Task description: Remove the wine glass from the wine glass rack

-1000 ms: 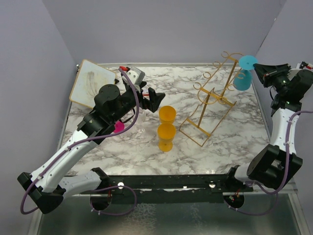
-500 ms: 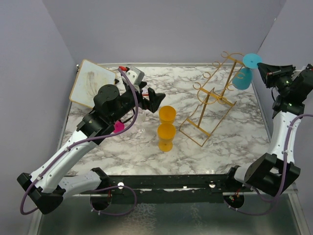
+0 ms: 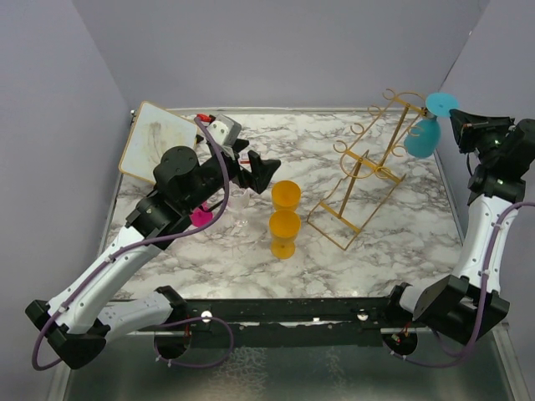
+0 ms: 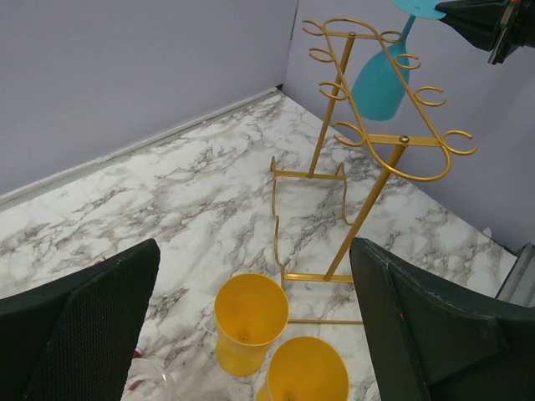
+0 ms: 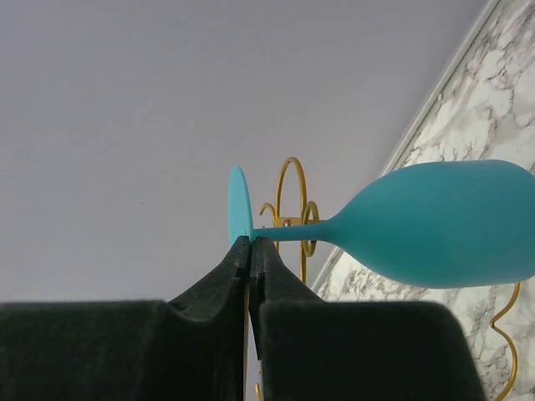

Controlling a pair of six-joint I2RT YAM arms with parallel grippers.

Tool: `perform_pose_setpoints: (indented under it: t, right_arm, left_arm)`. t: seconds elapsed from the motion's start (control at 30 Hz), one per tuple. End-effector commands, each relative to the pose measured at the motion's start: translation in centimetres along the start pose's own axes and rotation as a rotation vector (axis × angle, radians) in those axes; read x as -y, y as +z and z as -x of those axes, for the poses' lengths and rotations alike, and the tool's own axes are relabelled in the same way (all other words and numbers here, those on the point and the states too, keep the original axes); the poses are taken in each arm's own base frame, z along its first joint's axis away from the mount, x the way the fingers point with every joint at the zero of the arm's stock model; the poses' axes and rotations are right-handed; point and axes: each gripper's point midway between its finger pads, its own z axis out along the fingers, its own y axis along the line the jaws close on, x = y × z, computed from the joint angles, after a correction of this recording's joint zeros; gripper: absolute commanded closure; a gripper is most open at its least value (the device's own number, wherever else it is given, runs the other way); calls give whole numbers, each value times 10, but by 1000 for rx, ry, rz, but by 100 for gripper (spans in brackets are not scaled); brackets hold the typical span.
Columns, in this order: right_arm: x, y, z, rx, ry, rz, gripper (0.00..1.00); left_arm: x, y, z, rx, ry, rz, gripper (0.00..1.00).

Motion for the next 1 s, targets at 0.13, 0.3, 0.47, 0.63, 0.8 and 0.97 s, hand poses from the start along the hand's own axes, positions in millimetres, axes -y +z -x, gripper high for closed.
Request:
perform_pose_setpoints:
  t: [0.13, 0.3, 0.47, 0.63, 0.8, 0.97]
  right_arm:
    - [-11, -9, 7, 53, 18, -13, 98]
    - [-13, -12, 7, 60, 11, -7, 98]
    - [-18, -21, 17, 129, -35, -18, 98]
    - [-37, -28, 23, 152, -143, -6, 98]
    - [-73, -40, 34, 193, -306, 54, 98]
    - [-135, -53, 42, 243, -589, 223, 98]
  left_arm:
    - [5, -9, 8, 19, -13, -25, 1]
    - [6, -11, 9, 23, -15, -26, 1]
    - [6, -12, 9, 22, -14, -26, 1]
    - [6, -14, 10, 24, -14, -28, 1]
    - [7, -16, 11, 26, -18, -29, 1]
    - [8, -17, 10, 28, -33, -35, 1]
